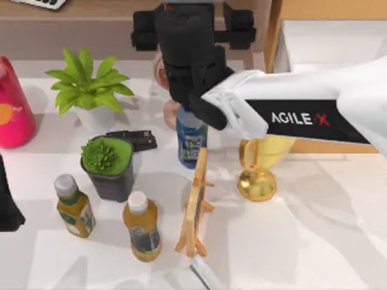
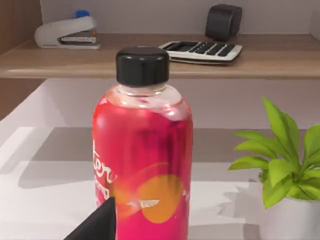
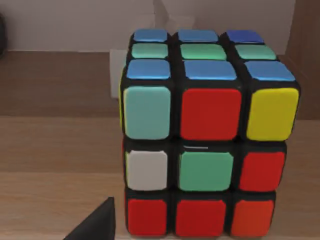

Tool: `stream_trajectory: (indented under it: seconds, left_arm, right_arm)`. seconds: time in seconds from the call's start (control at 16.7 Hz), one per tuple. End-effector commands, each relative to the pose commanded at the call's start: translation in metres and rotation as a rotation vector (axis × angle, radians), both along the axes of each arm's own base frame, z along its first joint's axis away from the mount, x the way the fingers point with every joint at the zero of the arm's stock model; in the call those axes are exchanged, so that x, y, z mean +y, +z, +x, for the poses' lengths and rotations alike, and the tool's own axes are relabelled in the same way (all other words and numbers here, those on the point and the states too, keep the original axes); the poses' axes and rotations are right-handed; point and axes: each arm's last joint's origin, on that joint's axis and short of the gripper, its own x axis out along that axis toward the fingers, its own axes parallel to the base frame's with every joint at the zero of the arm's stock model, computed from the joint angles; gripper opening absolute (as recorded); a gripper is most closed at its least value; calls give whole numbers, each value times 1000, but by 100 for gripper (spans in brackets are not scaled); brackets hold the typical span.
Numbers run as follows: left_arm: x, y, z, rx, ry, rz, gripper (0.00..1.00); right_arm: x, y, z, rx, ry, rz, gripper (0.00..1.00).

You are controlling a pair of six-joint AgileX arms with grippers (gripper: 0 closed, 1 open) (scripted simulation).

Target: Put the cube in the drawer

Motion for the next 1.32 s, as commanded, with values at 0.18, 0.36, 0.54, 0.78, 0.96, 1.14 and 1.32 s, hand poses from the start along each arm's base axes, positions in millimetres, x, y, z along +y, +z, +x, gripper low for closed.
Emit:
stream_trajectory:
  seconds: [0.18,0.36,0.54,0.78,0.96,1.14,1.32]
  left_arm:
    - [0,0,0,0,0,0,100]
    - [0,0,0,0,0,0,100]
    - [0,0,0,0,0,0,100]
    - [0,0,0,0,0,0,100]
    - [0,0,0,0,0,0,100]
    - [0,0,0,0,0,0,100]
    - [0,0,0,0,0,0,100]
  right_arm:
    - [11,-7,0,-8,5,11,100]
    - [11,-7,0,-8,5,11,100]
    - [9,-8,1,-6,2,8,100]
    - [22,-11,5,-19,7,19,100]
    - [27,-13,22,-16,6,15,100]
    - [18,-11,49,-12,6,13,100]
    - [10,-13,60,-8,5,11,100]
